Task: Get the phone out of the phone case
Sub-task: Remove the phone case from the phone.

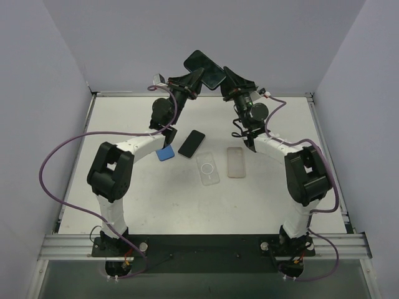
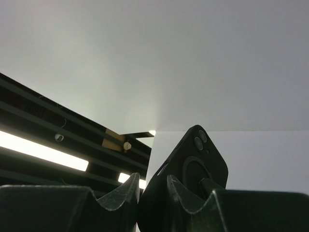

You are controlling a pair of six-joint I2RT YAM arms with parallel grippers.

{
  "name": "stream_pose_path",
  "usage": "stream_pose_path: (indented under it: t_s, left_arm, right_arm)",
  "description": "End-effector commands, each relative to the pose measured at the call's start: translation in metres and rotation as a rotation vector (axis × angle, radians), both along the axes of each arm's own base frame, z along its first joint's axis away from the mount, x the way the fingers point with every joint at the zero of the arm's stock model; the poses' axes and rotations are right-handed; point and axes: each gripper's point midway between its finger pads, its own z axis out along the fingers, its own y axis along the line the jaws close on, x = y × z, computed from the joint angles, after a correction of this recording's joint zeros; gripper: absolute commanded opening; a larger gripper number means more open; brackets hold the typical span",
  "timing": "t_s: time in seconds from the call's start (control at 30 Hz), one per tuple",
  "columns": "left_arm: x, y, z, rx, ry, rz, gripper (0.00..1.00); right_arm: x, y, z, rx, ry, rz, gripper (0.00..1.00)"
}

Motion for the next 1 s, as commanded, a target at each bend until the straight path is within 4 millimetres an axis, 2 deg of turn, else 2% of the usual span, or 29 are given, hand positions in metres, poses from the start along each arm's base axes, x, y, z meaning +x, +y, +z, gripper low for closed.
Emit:
stream_pose_path:
  t_s: [0.0,0.2,0.3,0.4,0.5,0.63,0.83,0.97]
  left_arm:
    - [-0.173,0.072,0.171,-0.455,-0.594,-0.263,0.0]
    - [-0.166,0.083,0.163,-0.451,-0.577,-0.237,0.0]
    - [-0.163,0.085,0.159,-0.427,-0.564,-0.226,0.0]
    - [-0.162,0.082,0.155,-0.397,-0.54,-0.217,0.0]
    - [-0.161,0.082,0.152,-0.387,-0.529,-0.208,0.0]
    - [-0.16,0.084,0.151,-0.391,-0.529,-0.203,0.0]
    - [-0.159,0.084,0.149,-0.392,-0.525,-0.199,0.0]
    - [-0.159,0.085,0.15,-0.396,-0.525,-0.198,0.0]
  right_arm:
    - [-0.02,-0.042,0.047,0.401,-0.118,0.138,0.0]
    - [-0.026,-0.042,0.064,0.381,-0.165,0.157,0.0]
    - [-0.033,-0.041,0.073,0.292,-0.218,0.162,0.0]
    - [-0.043,-0.04,0.077,0.212,-0.259,0.153,0.07]
    - [-0.046,-0.037,0.068,0.155,-0.248,0.144,0.08]
    - [-0.054,-0.028,0.058,0.087,-0.237,0.168,0.0]
    - [-0.058,-0.026,0.042,0.067,-0.214,0.175,0.0]
    - [-0.057,-0.018,0.03,0.002,-0.187,0.193,0.0]
